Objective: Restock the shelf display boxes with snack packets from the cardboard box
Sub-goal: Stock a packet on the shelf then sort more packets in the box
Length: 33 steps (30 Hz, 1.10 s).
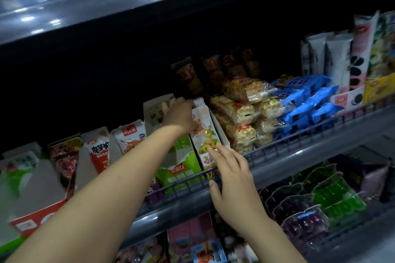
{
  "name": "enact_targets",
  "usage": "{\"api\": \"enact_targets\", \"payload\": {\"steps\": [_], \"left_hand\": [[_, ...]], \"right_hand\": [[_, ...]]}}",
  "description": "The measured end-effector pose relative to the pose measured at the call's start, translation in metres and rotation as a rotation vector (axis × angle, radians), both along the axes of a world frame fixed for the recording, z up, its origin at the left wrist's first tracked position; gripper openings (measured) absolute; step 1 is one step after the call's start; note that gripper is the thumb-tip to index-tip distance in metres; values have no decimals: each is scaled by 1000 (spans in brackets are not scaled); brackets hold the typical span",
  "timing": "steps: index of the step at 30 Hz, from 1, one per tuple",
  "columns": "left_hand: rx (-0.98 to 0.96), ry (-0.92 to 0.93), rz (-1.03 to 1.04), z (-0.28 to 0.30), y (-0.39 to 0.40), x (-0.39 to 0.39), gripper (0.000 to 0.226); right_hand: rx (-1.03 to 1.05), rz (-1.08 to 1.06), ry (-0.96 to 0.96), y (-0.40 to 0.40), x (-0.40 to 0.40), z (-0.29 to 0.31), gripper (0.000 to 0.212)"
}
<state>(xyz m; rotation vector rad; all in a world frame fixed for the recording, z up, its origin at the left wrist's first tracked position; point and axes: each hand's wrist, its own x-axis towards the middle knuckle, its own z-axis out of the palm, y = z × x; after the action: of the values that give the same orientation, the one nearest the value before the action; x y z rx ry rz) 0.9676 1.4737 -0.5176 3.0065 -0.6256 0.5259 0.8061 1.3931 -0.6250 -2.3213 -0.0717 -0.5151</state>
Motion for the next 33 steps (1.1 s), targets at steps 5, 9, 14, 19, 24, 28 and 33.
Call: {"api": "enact_targets", "payload": {"steps": [5,9,14,19,24,28,33], "left_hand": [[34,145,-10,-1,-2,-2,86],[38,62,2,-8,-3,-3,86],[61,-74,40,-7,-9,-4,84],[31,-100,18,-12,-7,-4,85],[-98,-42,28,-17,5,-4,93],[-129,-20,21,-18,6,-4,94],[-192,-7,10,-19,9,-6,87]], "right_hand": [[-3,7,-7,-1,0,0,64],[-1,12,-17,-2,0,-1,64],[-9,14,-17,-3,0,-2,63],[-9,15,-15,-4,0,-1,63],[-9,21,-19,-5,-1,-1,63],[-25,21,-22,-5,0,-3,63],[-24,19,-31,-5,1,-4,64]]}}
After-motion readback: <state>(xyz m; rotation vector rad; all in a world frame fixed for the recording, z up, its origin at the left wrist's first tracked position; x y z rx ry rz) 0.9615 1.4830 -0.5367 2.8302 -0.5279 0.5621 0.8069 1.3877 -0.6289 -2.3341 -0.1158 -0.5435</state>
